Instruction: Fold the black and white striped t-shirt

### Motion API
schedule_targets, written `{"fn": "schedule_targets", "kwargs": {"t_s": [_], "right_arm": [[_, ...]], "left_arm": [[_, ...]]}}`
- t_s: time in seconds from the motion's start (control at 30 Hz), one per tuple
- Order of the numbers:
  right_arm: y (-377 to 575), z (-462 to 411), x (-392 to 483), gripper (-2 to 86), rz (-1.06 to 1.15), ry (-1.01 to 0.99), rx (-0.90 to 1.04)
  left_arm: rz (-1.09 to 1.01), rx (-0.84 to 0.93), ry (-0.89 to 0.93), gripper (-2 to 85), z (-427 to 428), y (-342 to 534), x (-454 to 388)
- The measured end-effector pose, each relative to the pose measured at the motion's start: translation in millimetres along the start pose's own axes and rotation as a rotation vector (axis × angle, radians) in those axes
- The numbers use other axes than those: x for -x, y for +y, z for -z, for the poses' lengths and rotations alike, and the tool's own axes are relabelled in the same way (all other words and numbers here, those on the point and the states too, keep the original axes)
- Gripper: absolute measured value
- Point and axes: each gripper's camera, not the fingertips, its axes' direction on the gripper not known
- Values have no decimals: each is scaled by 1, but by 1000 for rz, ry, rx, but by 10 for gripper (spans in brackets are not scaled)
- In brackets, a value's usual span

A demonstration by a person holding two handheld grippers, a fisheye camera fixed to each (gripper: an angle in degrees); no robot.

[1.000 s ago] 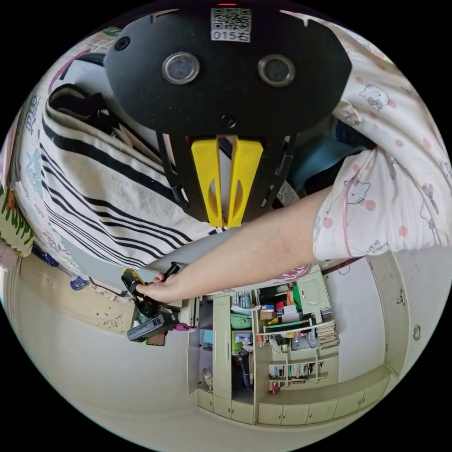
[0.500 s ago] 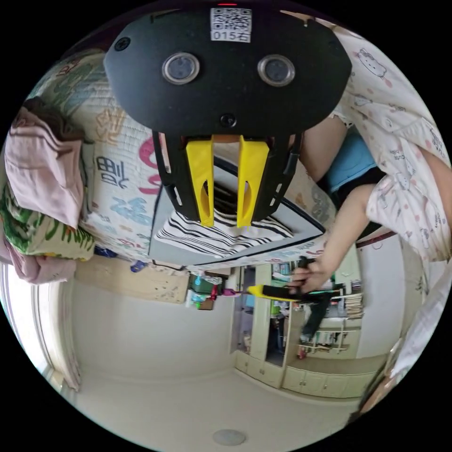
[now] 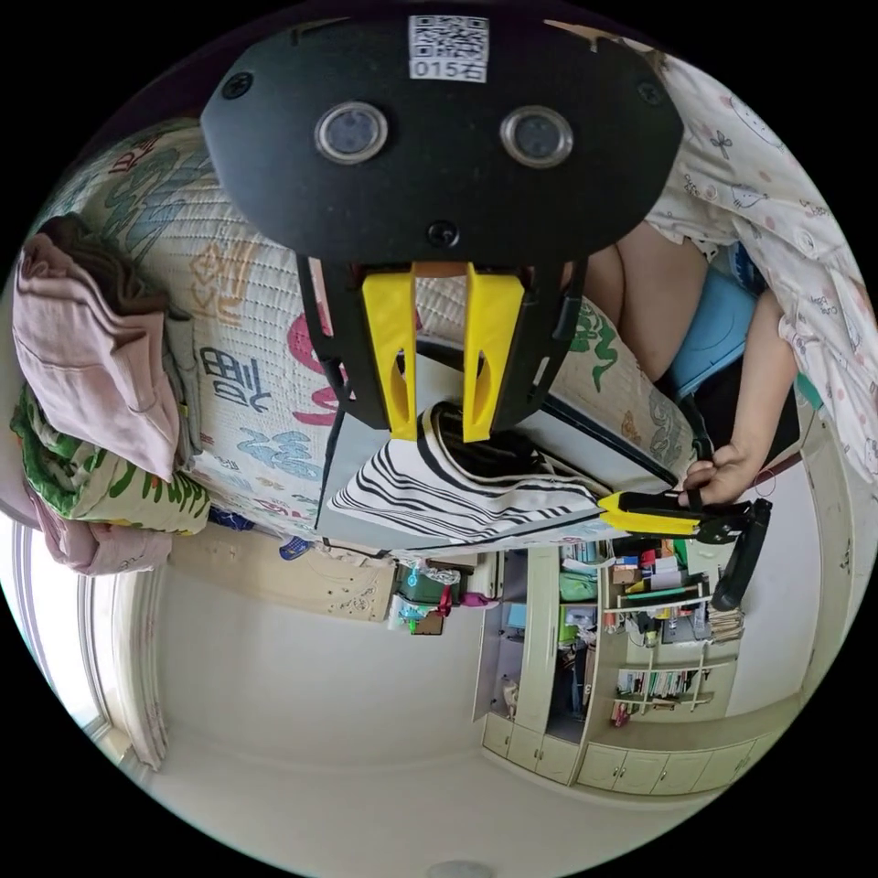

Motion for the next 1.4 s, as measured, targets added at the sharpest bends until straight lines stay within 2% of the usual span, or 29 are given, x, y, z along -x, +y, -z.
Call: {"fn": "schedule_targets", "kwargs": {"t_s": [0.2,0.37,0.53,0.7,0.8,0.9,1.0,1.07,1.17,1.27,1.4], "right_arm": [[-22,-15,34,54,-10,48,-5],[-44,-18,57,16,-24,37,-28],[-65,-17,78,-4,-26,17,-10],[-93,-8,113,-8,29,83,27],[-113,9,127,-8,50,120,49],[-132,32,123,-2,17,59,66],[-158,65,105,24,-65,-52,36],[-188,105,84,48,-158,-84,-60],[-236,138,64,65,-231,-122,-193],[-306,125,54,102,-240,-190,-191],[-396,64,41,121,-281,-292,-90]], "left_arm": [[19,30,2,68,-8,3,-8],[24,18,-15,10,8,2,-8],[32,6,23,-1,24,-3,1],[-8,17,33,0,48,-17,-4],[-44,8,97,5,72,-26,-8],[-67,-16,212,16,95,-36,-2],[39,-153,386,48,125,-51,39],[136,-285,420,72,157,-74,82],[208,-340,311,118,174,-131,125],[295,-263,432,140,144,-210,172],[366,-112,465,164,82,-305,202]]}}
